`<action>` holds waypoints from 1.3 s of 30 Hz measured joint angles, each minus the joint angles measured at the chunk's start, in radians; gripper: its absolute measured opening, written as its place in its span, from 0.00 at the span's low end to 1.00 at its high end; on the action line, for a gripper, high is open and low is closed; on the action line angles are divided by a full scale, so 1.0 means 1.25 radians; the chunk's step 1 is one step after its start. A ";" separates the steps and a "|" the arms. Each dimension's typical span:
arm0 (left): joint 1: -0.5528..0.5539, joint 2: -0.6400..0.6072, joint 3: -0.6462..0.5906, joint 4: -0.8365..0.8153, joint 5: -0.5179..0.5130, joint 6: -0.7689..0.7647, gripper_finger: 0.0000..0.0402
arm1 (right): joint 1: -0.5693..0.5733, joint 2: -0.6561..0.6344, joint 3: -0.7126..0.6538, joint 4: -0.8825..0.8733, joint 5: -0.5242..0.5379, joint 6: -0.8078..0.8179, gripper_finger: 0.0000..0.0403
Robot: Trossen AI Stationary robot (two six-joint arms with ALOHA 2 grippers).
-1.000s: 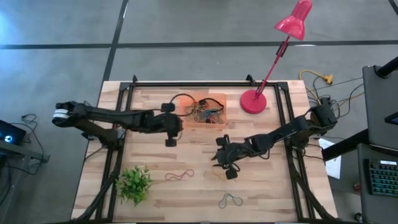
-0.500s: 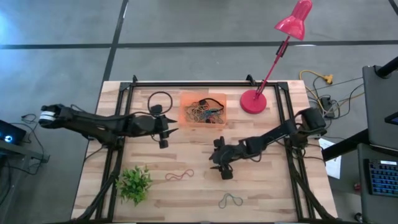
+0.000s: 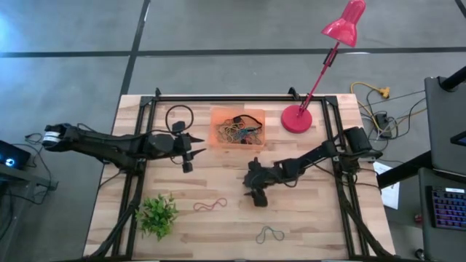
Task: Pick and place rubber bands into bin
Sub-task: Put the yellow rubber band into the orange bin
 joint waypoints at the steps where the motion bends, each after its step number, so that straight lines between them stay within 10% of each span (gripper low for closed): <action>1: 0.000 0.003 0.000 0.002 0.000 0.000 0.34 | 0.000 0.004 0.000 -0.003 -0.009 0.003 0.55; 21: 0.001 0.009 0.000 0.013 0.000 0.003 0.34 | 0.024 -0.019 0.006 -0.155 -0.120 0.100 0.56; 39: 0.001 0.010 0.000 0.015 0.000 0.002 0.34 | 0.124 -0.021 0.006 -0.212 0.030 0.041 0.56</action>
